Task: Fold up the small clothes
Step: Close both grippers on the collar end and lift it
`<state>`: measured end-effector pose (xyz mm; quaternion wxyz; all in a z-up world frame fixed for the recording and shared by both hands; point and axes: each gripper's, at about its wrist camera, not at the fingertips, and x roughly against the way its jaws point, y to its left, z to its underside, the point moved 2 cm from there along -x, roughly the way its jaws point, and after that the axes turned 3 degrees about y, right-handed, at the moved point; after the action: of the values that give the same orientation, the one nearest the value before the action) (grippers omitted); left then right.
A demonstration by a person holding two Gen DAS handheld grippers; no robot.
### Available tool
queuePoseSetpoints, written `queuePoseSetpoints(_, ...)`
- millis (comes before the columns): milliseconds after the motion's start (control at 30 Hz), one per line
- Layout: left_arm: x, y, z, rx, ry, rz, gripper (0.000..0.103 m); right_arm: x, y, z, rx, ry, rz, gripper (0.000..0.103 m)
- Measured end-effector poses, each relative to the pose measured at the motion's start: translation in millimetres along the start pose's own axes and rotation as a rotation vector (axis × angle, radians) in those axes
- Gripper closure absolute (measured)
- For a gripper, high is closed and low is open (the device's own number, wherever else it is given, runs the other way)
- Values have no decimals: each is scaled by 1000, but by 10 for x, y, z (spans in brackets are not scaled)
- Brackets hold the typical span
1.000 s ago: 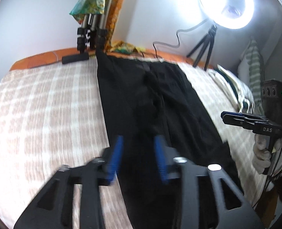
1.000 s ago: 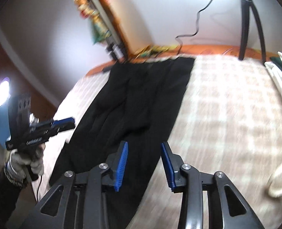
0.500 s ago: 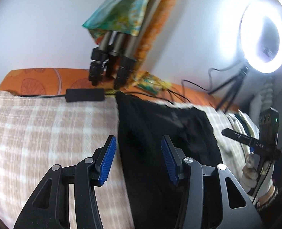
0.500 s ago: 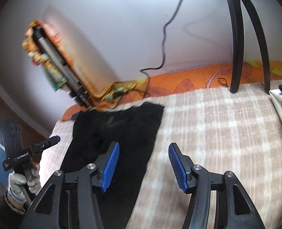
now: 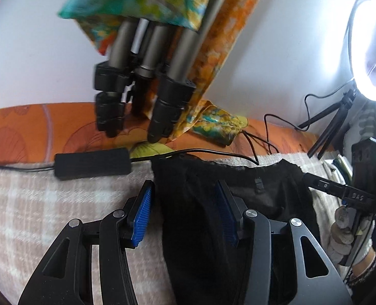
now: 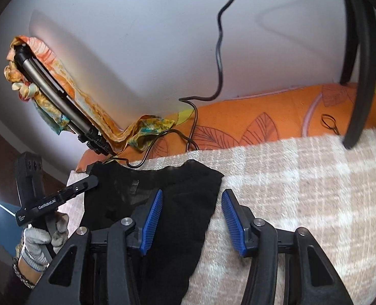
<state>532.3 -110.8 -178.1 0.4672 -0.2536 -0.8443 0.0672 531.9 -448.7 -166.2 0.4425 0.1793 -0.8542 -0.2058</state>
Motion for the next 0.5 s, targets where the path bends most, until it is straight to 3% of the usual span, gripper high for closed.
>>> queuePoseSetpoints(133, -60, -70, -30, -26, -17, -19, 62, -42, -51, -7, -5, 18, -9, 75)
queuePoseSetpoints(167, -74, -70, -39, -26, -15, -25, 67, -61, -58, -11, -9, 16, -8, 77)
queuePoseSetpoints(233, -81, -32, -51, -15, -17, -38, 92, -82, -65, 0, -11, 22, -6, 89)
queuePoseSetpoints(267, -100, -5, -55, -4, -9, -31, 98, -70, -65, 12, -7, 22, 0, 92)
queuePoseSetpoints(333, -118, -12, -56, -7, -9, -25, 99, -98, -27, 30, 13, 30, 19, 99)
queuePoseSetpoints(500, -99, -99, -71, -8, -31, -35, 100, -157, 23, 20, 32, 26, 49, 101)
